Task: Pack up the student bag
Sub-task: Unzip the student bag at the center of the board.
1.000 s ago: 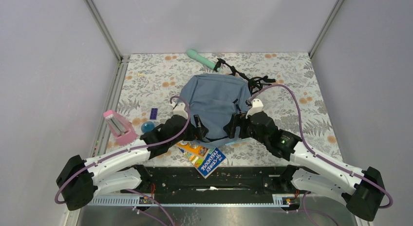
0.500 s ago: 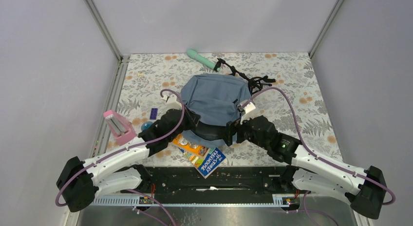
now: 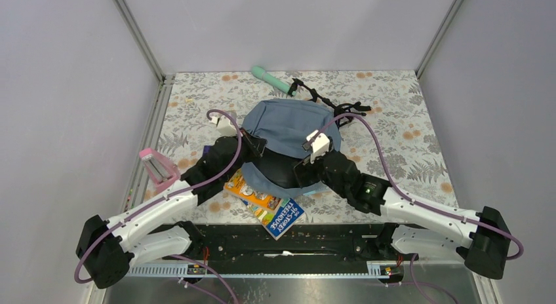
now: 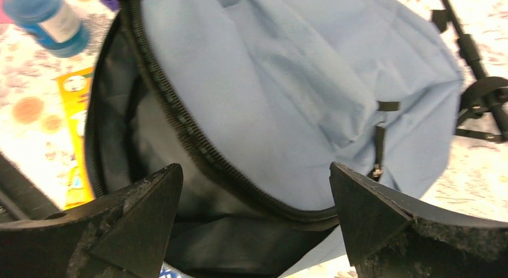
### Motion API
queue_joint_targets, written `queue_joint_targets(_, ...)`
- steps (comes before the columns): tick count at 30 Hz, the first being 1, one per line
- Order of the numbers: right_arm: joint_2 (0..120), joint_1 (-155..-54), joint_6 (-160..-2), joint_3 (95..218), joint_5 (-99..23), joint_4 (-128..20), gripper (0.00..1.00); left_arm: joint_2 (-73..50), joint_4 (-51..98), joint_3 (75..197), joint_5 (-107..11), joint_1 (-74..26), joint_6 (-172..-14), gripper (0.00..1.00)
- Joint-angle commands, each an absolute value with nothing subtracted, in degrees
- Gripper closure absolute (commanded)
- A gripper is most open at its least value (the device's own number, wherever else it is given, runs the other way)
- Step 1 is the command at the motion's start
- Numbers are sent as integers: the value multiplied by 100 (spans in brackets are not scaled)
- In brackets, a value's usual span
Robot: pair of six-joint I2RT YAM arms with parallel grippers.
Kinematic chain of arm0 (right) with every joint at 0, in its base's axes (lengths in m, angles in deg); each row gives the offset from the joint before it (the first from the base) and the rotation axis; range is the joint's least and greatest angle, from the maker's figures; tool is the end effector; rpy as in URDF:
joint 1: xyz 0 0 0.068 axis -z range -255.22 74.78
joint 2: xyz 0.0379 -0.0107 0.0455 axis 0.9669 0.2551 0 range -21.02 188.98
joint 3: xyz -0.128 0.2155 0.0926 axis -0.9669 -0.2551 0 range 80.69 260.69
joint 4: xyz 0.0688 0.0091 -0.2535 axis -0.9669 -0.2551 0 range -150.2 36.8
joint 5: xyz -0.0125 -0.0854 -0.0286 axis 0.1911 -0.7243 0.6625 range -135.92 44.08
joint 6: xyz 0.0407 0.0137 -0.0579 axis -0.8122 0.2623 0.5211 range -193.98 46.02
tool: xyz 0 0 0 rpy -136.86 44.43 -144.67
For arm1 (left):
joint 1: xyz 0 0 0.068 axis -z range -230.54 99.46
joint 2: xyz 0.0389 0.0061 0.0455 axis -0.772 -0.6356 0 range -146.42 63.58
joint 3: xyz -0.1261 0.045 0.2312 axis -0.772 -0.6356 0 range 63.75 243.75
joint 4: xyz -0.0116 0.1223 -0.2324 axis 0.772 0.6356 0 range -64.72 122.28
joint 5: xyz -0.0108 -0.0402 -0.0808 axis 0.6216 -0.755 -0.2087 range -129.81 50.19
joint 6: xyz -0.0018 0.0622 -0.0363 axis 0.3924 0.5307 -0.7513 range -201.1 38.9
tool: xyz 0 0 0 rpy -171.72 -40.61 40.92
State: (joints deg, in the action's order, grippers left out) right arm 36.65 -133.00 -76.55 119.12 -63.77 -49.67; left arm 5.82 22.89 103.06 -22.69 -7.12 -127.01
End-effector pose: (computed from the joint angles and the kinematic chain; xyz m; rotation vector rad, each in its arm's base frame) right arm 0.1541 0.2105 0.2717 -0.6594 1.7343 0.4513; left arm 0.2016 -0.1665 0.2745 -0.2572 1.9000 -0.8042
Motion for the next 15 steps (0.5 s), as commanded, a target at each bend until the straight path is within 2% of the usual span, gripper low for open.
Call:
queue_joint_targets(1, 4055, -13332, -7031, 12341, -7276, -4634, 3, 832, 2061, 10572, -2305, -784, -12493, 100)
queue_joint_targets(5, 4476, -13304, -6908, 12570, -7426, -4468, 16, 944, 2162, 10582, -2356, -791, -12358, 100)
queue_joint_targets(6, 4559, -13275, -6878, 12611, -7367, -4392, 24, 987, 2207, 10591, -2377, -792, -12310, 100)
queue_joint_targets(7, 4648, -13233, -6837, 12701, -7270, -4347, 34, 1006, 2256, 10614, -2405, -799, -12239, 100)
queue_joint_targets(10, 4840, -13063, -6764, 12985, -7127, -4327, 88, 1055, 2635, 10832, -2646, -844, -11788, 100)
queue_joint_targets(11, 4865, -13007, -6701, 13065, -7077, -4322, 99, 1070, 2833, 10984, -2811, -884, -11490, 95)
queue_joint_targets(12, 4879, -12953, -6622, 13137, -6989, -4283, 100, 1093, 3107, 11188, -2923, -895, -11085, 84)
queue_joint_targets(14, 4860, -12813, -6417, 13195, -6644, -4162, 100, 1182, 3705, 11702, -2807, -909, -10374, 43)
queue_joint_targets(15, 4833, -12748, -6339, 13212, -6494, -4107, 100, 1227, 3946, 11894, -2700, -910, -10027, 28)
